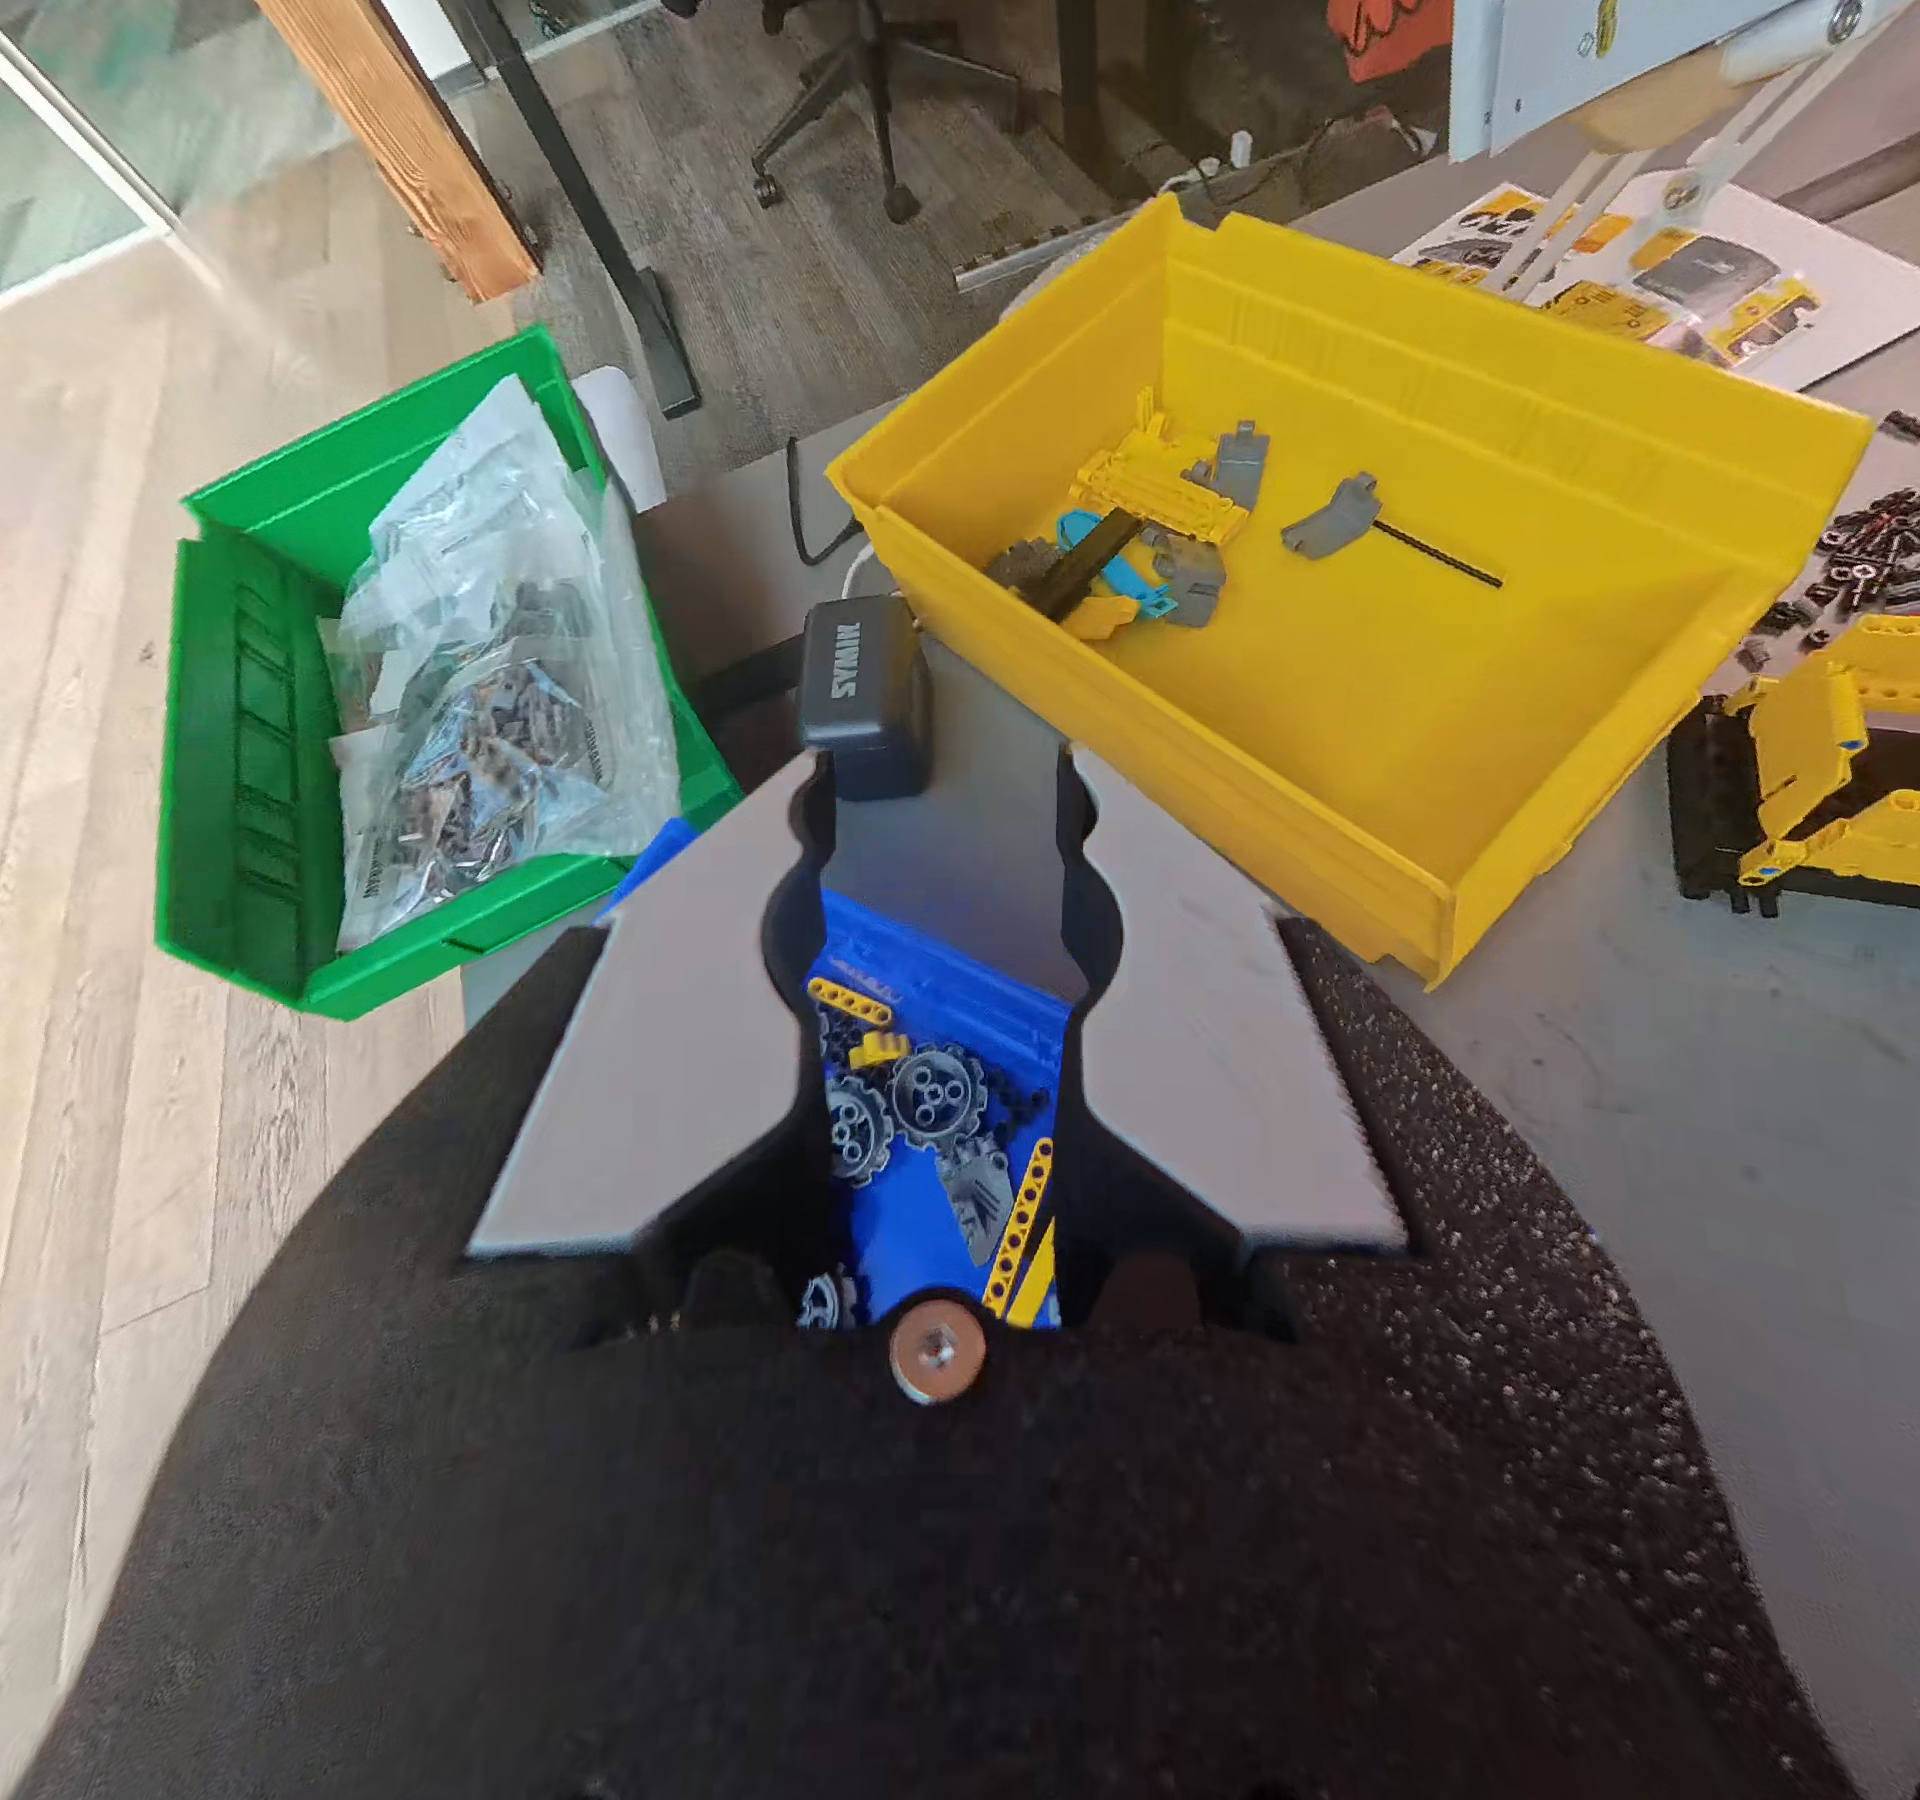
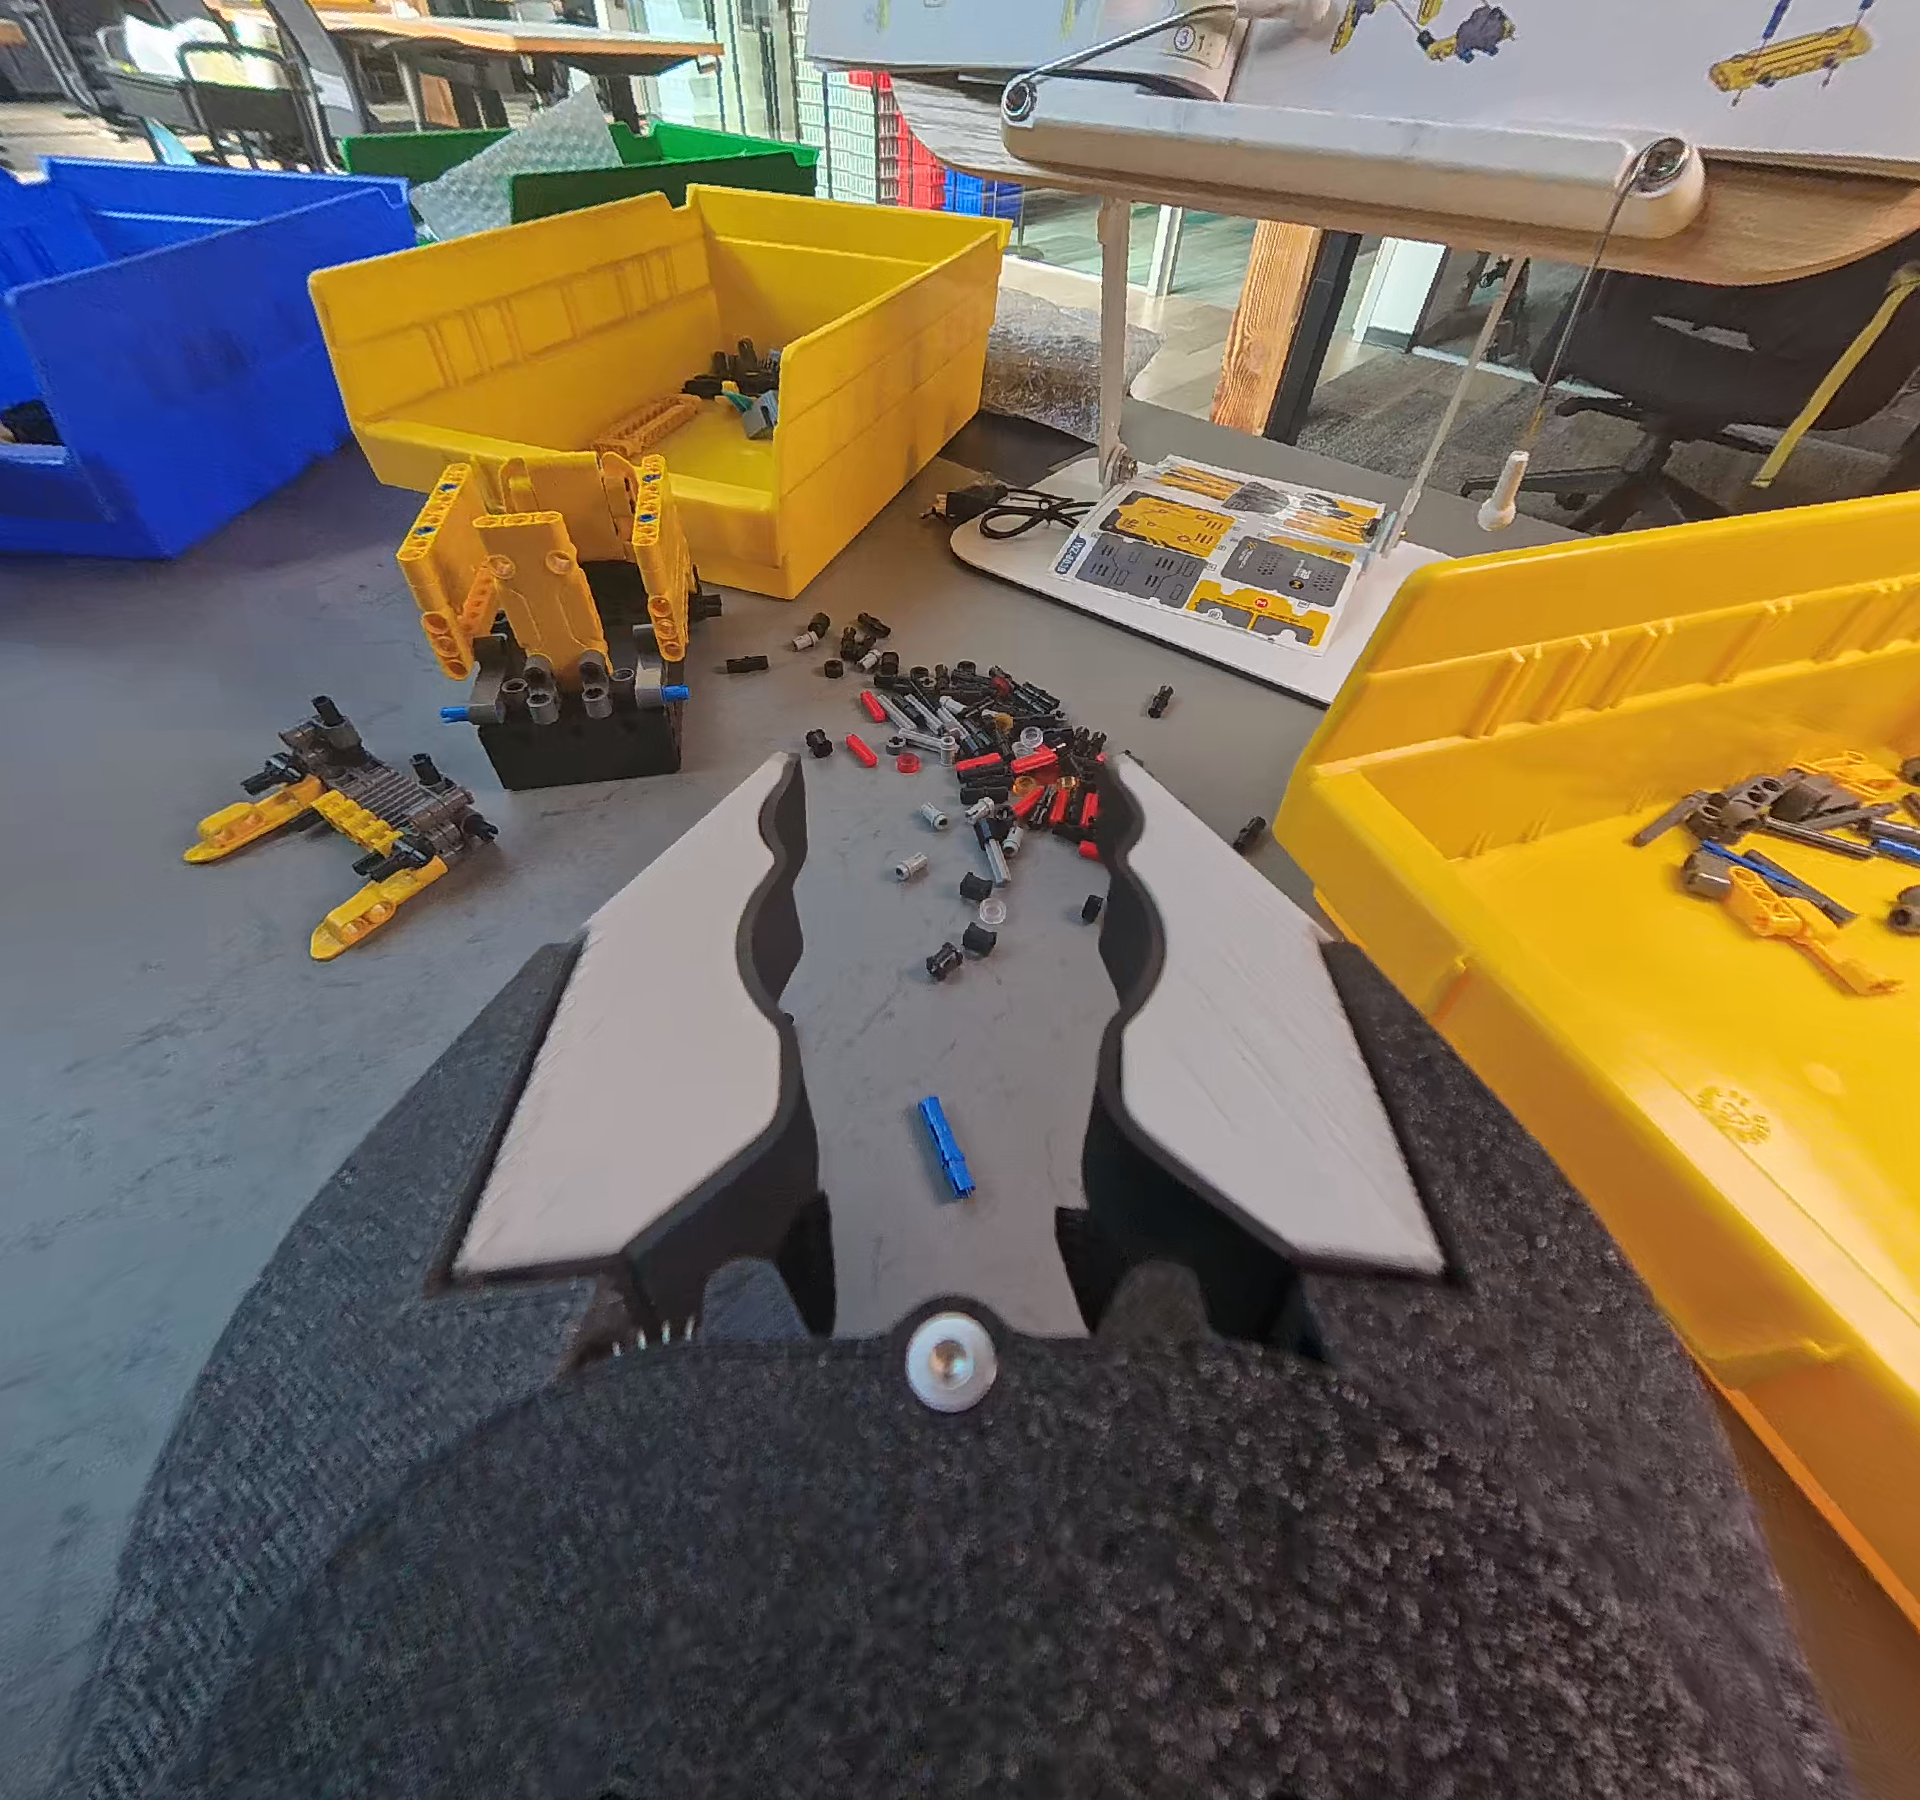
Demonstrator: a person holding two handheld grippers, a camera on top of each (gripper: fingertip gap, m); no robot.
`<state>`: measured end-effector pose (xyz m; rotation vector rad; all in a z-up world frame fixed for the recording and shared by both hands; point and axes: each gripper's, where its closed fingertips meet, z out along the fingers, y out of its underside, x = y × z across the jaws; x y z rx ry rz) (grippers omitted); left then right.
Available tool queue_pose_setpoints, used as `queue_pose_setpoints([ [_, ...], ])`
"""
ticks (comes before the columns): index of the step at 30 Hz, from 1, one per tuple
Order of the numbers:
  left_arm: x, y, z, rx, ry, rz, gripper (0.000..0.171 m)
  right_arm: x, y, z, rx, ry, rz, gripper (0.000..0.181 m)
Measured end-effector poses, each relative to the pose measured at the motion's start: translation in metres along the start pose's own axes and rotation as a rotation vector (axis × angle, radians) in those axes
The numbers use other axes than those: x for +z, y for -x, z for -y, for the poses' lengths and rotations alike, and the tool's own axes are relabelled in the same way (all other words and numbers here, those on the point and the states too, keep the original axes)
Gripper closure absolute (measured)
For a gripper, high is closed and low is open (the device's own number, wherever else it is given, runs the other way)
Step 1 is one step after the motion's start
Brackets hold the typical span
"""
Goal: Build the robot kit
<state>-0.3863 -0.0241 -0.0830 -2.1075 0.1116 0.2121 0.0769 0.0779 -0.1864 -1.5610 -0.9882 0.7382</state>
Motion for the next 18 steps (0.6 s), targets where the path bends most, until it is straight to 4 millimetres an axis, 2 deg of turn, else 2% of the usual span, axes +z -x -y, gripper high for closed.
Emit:
queue_pose_setpoints([
  [3, 0.039, -0.014, 0.01, 0.055, 0.056, -0.046, 0.132, -0.001, 0.001, -0.001, 0.004, -0.002, 0.012, 0.137],
  [8, 0.118, -0.043, 0.017, 0.23, 0.23, -0.113, 0.134, 0.001, 0.004, -0.004, -0.011, 0.013, 0.023, 0.142],
  [11, 0.165, -0.056, 0.009, 0.388, 0.379, -0.147, 0.134, 0.0, 0.005, -0.005, -0.047, 0.02, 0.019, 0.146],
  [13, 0.194, -0.057, -0.002, 0.498, 0.49, -0.147, 0.135, 0.0, 0.004, -0.005, -0.065, 0.021, 0.013, 0.147],
  [18, 0.244, -0.054, -0.023, 0.678, 0.688, -0.152, 0.139, 0.0, 0.0, -0.005, -0.01, 0.012, 0.03, 0.148],
])
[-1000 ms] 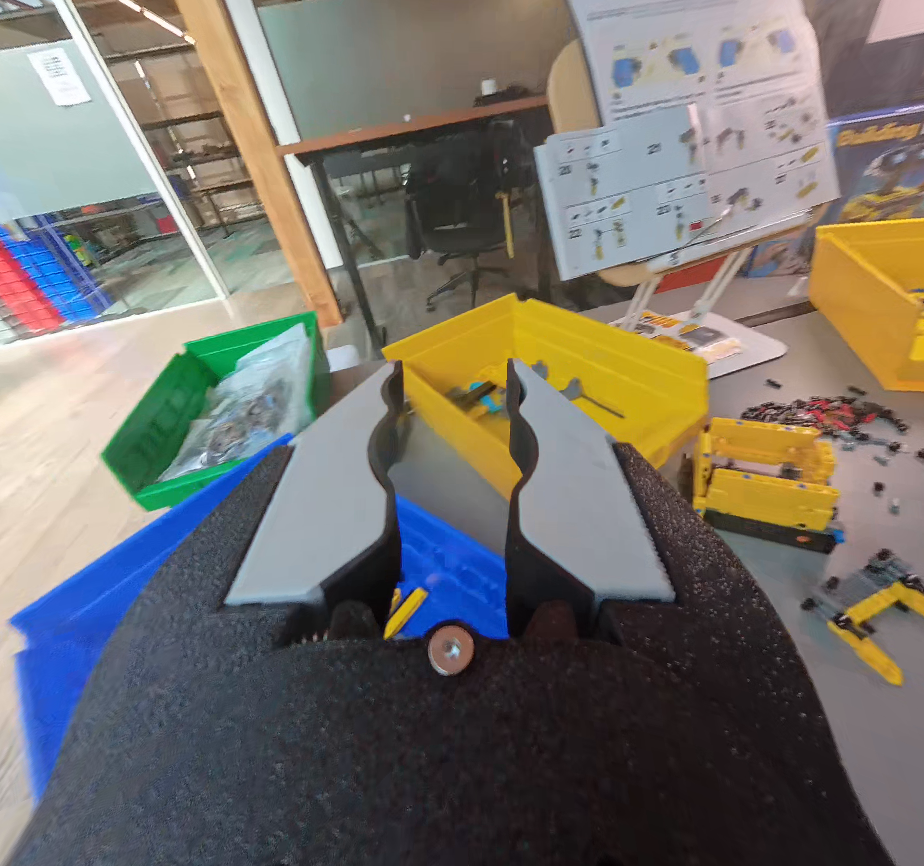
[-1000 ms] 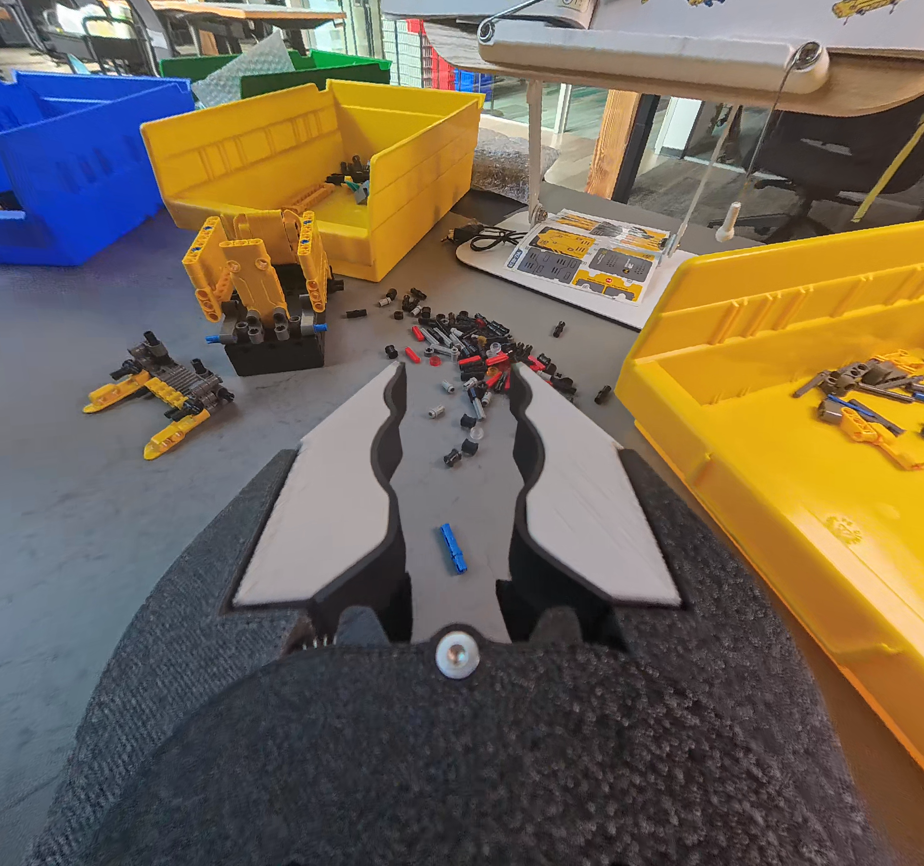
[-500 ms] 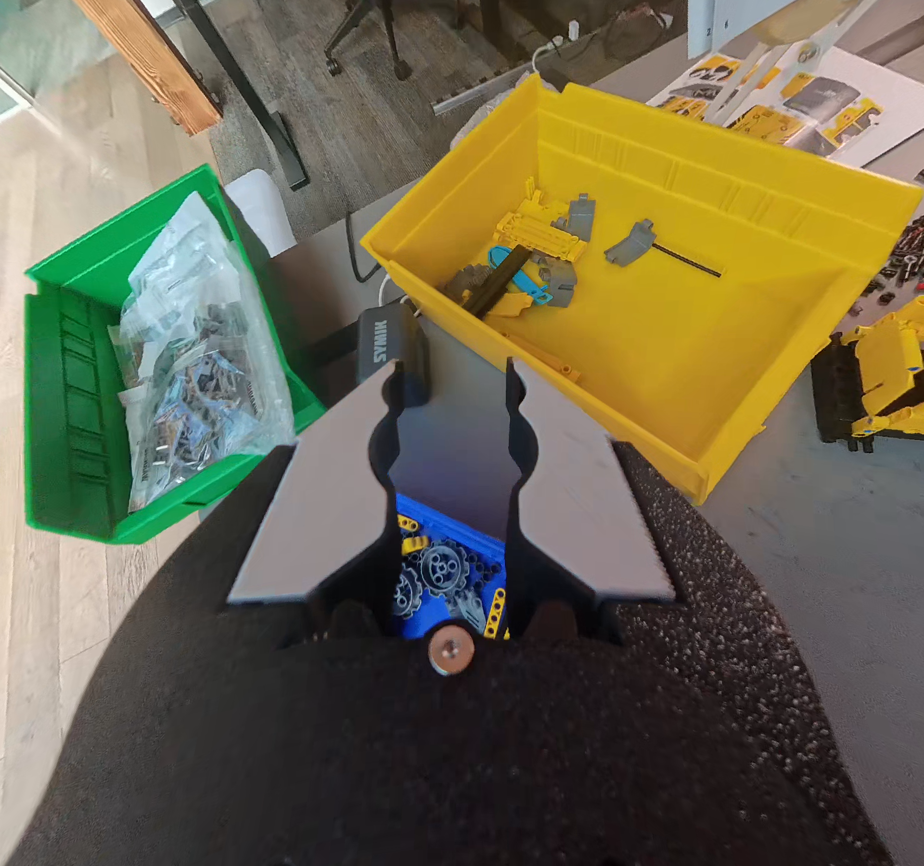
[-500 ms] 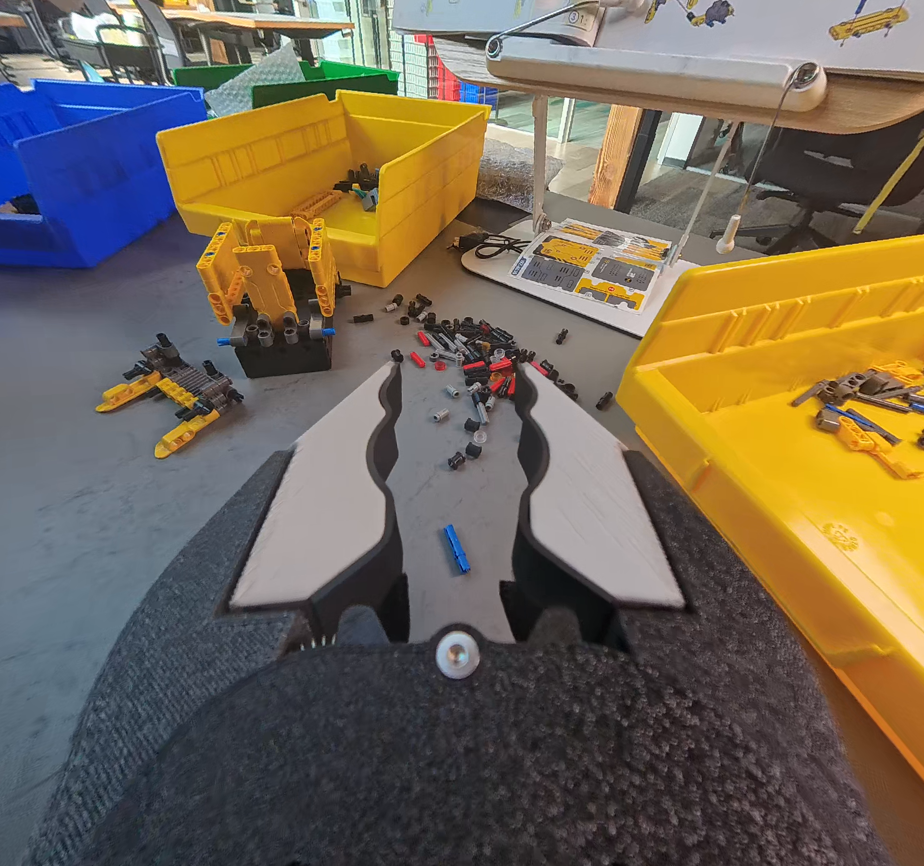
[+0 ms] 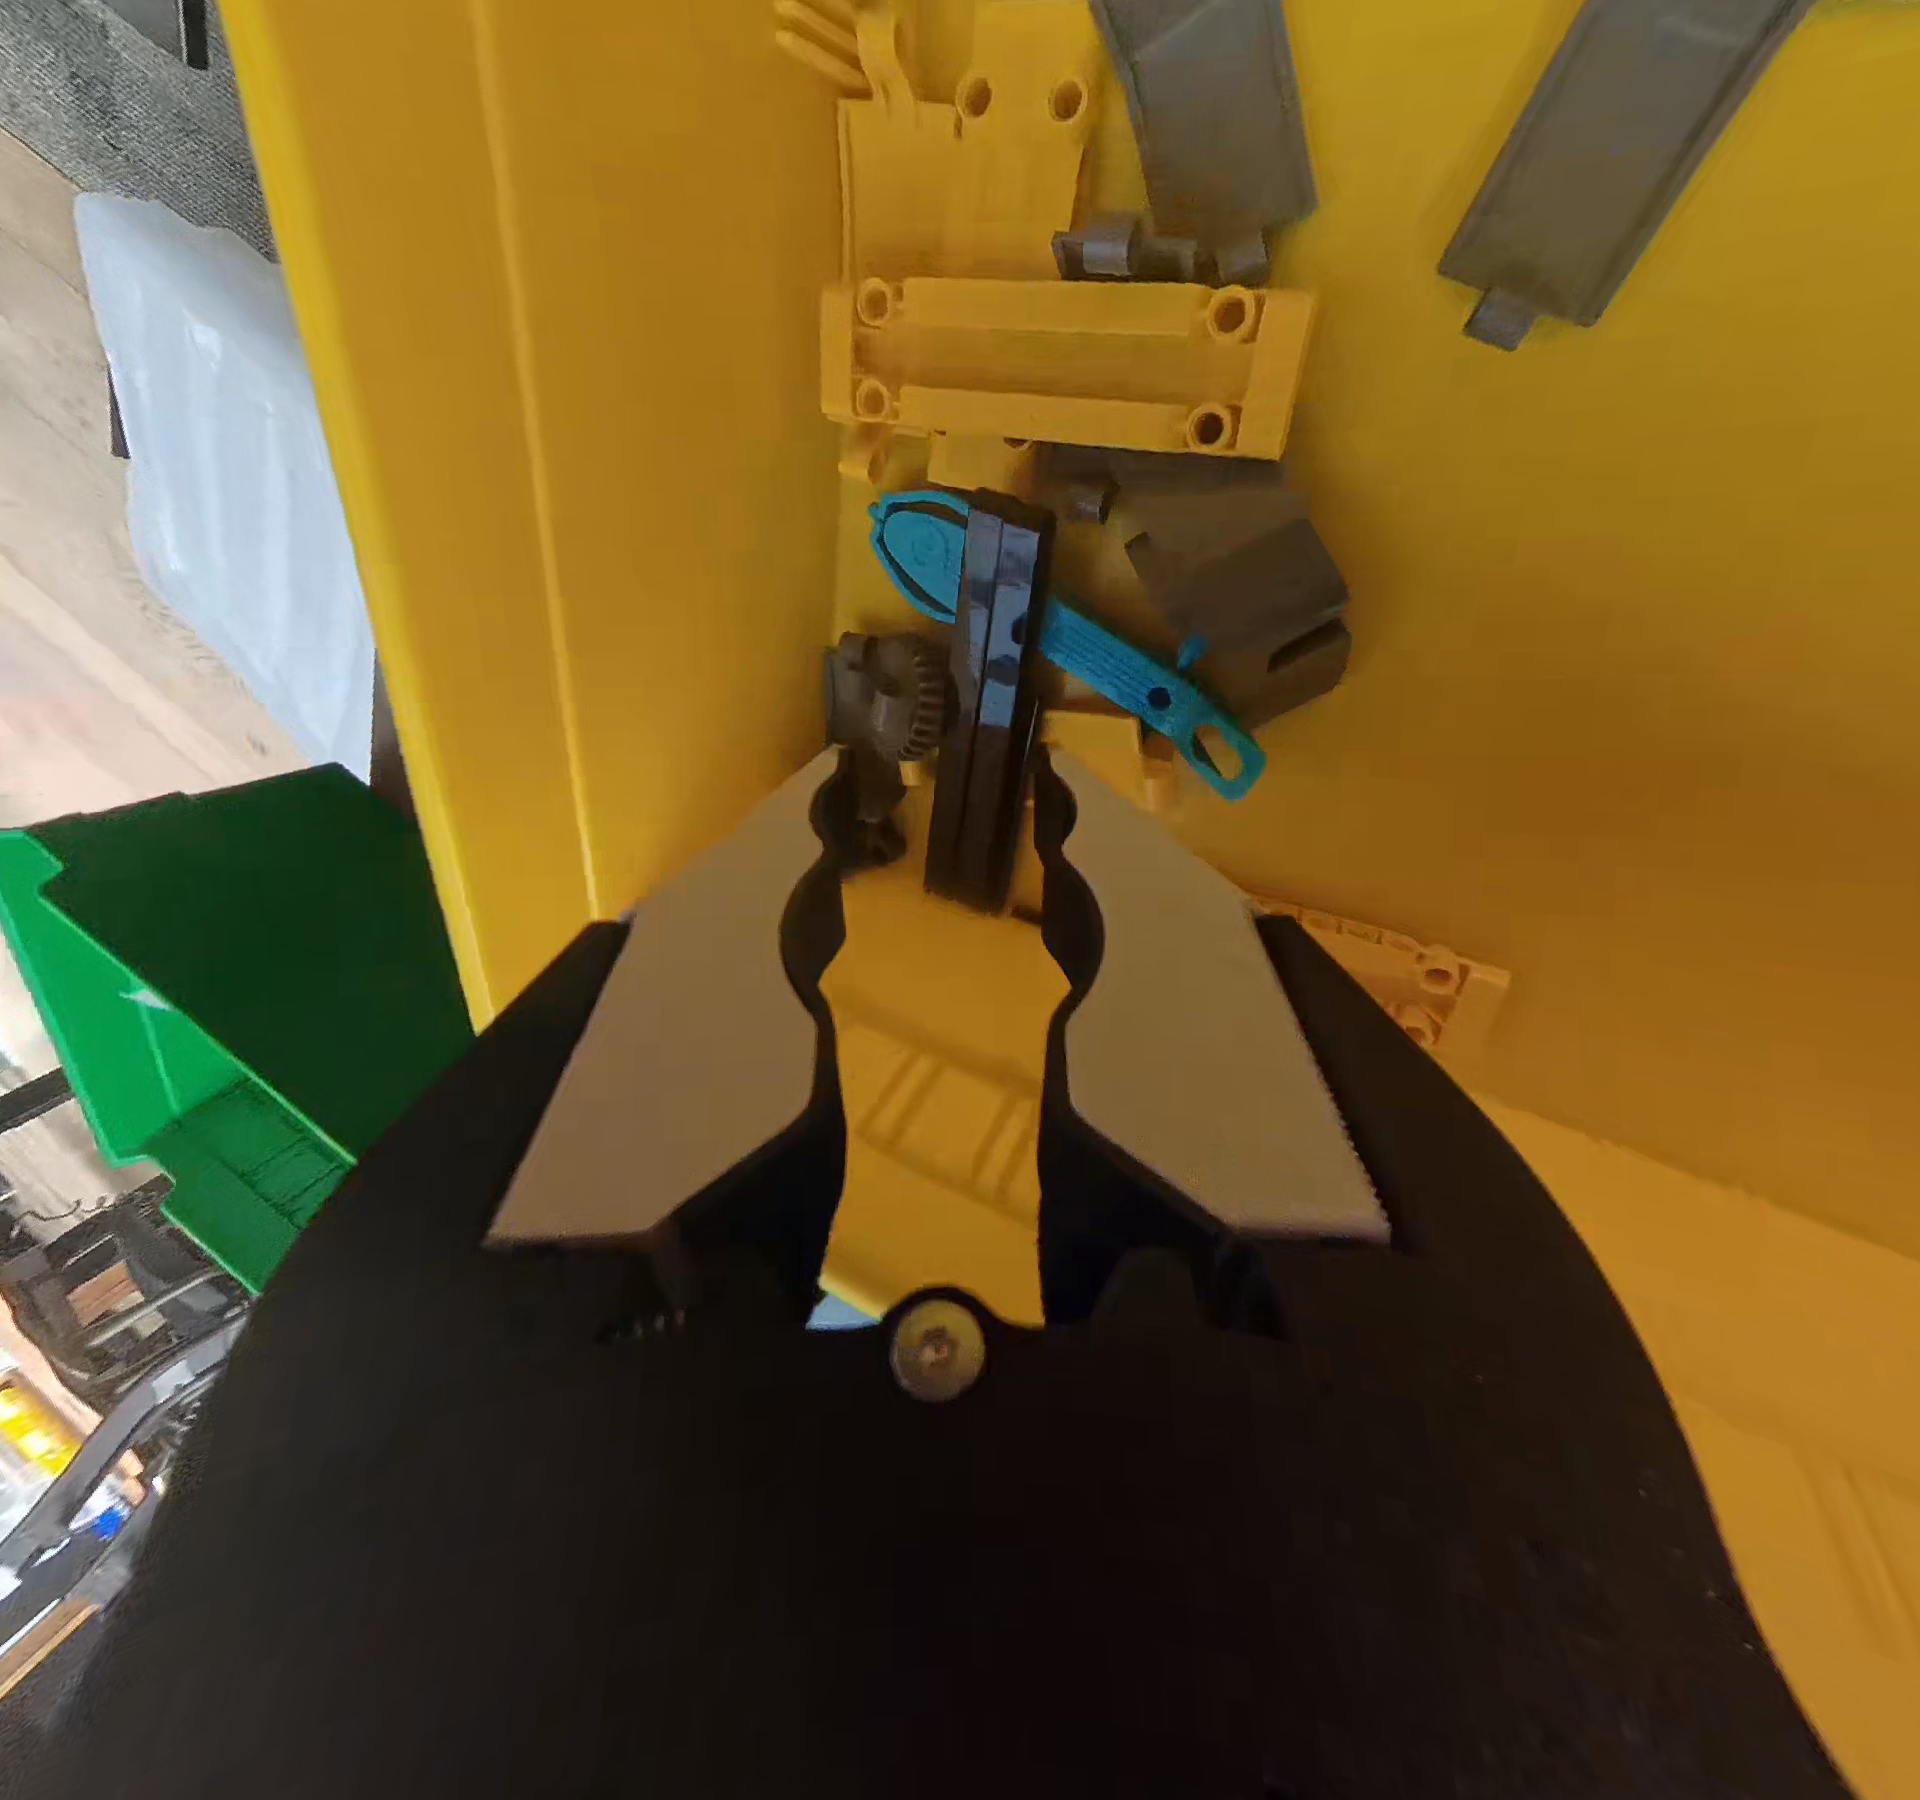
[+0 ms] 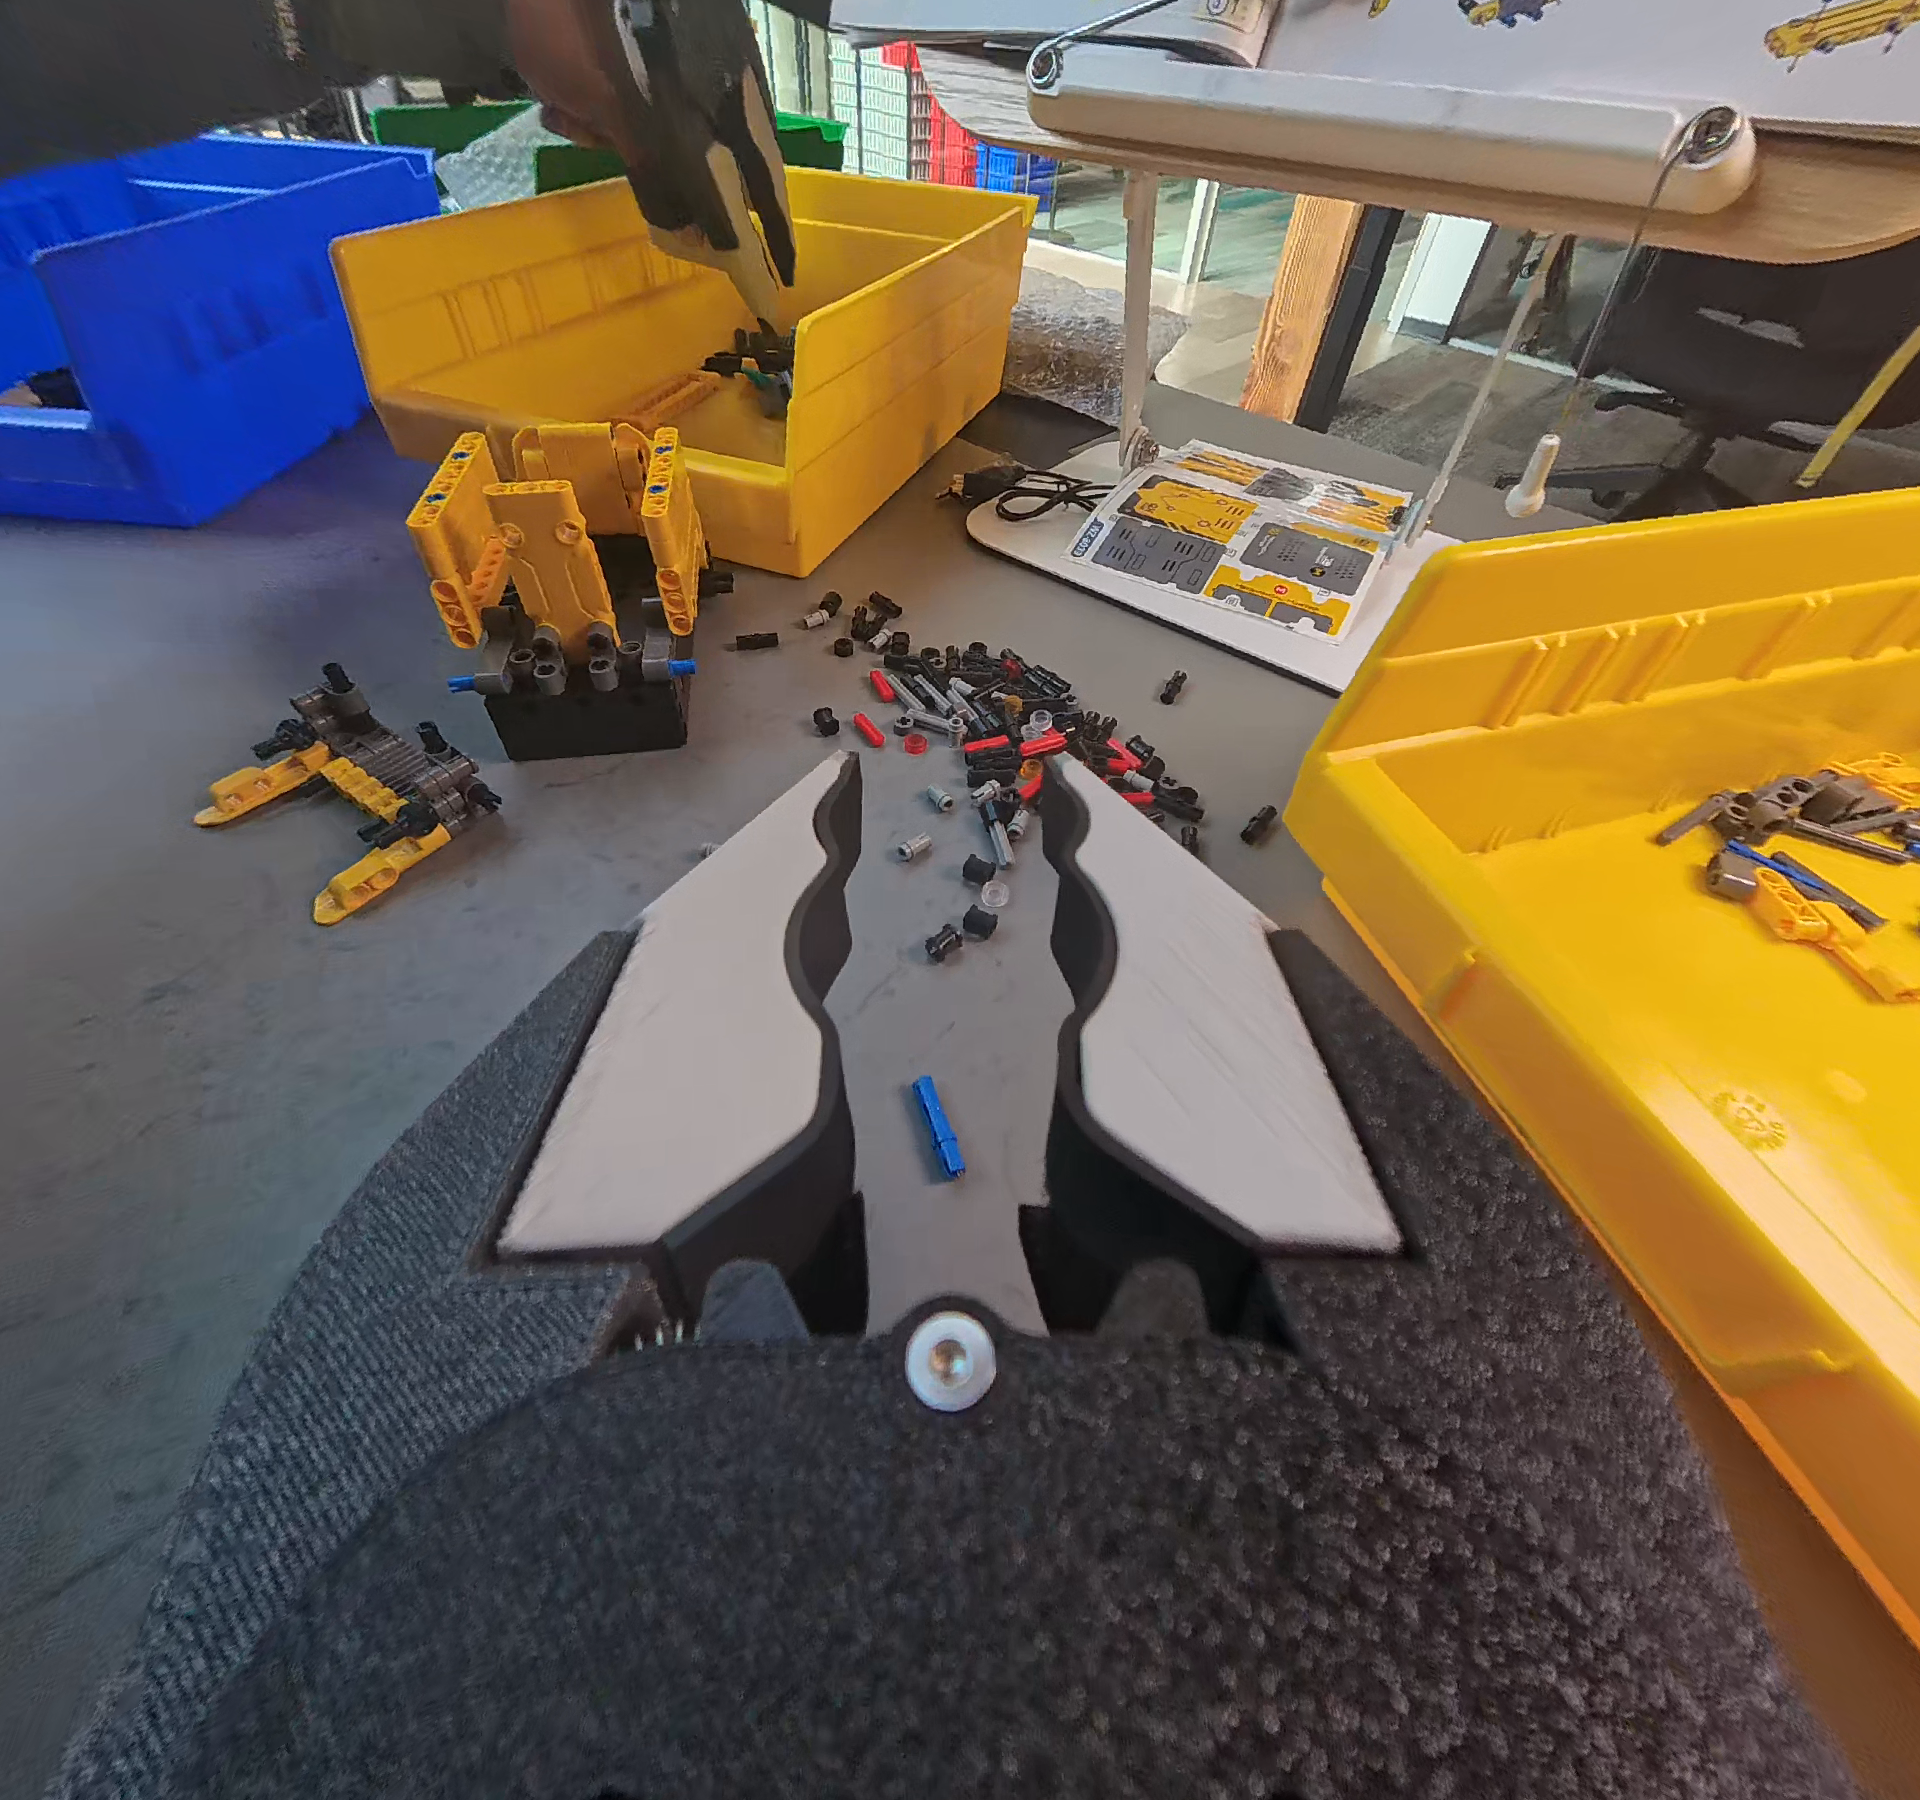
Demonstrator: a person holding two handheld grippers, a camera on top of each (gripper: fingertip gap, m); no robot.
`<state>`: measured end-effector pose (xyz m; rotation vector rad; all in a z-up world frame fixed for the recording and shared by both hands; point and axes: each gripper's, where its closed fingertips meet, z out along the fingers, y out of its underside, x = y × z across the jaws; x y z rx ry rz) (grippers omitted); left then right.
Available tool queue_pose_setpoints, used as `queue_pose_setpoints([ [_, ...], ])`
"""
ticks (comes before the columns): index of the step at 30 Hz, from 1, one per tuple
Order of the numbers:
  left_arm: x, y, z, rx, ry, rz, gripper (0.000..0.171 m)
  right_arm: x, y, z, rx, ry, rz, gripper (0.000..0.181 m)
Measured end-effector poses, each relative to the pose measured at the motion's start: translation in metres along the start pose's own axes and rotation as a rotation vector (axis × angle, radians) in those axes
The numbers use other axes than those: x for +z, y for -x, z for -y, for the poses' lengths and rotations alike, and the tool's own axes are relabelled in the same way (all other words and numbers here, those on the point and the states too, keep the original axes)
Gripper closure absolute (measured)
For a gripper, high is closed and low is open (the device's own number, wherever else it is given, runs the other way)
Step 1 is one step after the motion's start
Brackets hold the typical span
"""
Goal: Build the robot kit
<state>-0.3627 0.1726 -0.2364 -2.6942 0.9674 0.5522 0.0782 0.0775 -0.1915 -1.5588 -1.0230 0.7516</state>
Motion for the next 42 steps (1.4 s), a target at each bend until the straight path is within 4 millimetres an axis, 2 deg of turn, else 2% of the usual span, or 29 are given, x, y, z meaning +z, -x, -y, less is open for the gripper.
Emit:
queue_pose_setpoints([
  [3, 0.019, 0.005, 0.002, 0.051, 0.082, -0.001, 0.141, -0.001, -0.005, 0.0, 0.005, -0.004, -0.009, 0.148],
  [4, 0.022, 0.006, 0.002, 0.07, 0.101, -0.002, 0.146, -0.001, -0.006, 0.0, 0.005, -0.003, -0.011, 0.148],
  [7, 0.023, 0.01, 0.007, 0.082, 0.119, -0.012, 0.147, -0.001, -0.005, -0.001, 0.008, 0.0, -0.002, 0.149],
  [11, 0.027, 0.014, -0.002, 0.118, 0.182, -0.021, 0.145, 0.001, -0.003, -0.003, 0.005, 0.011, 0.014, 0.149],
  [13, 0.029, 0.012, -0.002, 0.104, 0.17, -0.04, 0.151, 0.0, -0.002, -0.002, 0.0, 0.009, 0.017, 0.149],
  [15, 0.031, 0.013, -0.003, 0.088, 0.168, -0.043, 0.167, 0.001, -0.002, -0.003, 0.0, 0.012, 0.019, 0.15],
  [17, 0.033, 0.011, -0.008, 0.113, 0.192, -0.038, 0.166, 0.001, -0.001, -0.003, 0.001, 0.016, 0.021, 0.15],
  [24, 0.014, 0.021, -0.001, 0.051, 0.054, 0.006, 0.167, 0.001, -0.002, -0.003, -0.004, 0.015, 0.019, 0.152],
  [29, -0.018, 0.019, -0.001, -0.037, -0.096, -0.019, 0.167, 0.001, -0.001, -0.002, -0.02, 0.011, 0.014, 0.153],
  [33, -0.066, 0.0, 0.012, -0.141, -0.346, -0.084, 0.167, -0.001, 0.002, 0.003, -0.03, -0.017, 0.026, 0.153],
  [39, -0.163, -0.065, 0.035, -0.268, -0.815, -0.33, 0.167, -0.002, 0.01, 0.008, -0.052, -0.033, 0.041, 0.152],
  [42, -0.201, -0.101, 0.038, -0.289, -0.967, -0.476, 0.167, -0.001, 0.017, 0.008, -0.065, -0.037, 0.054, 0.152],
])
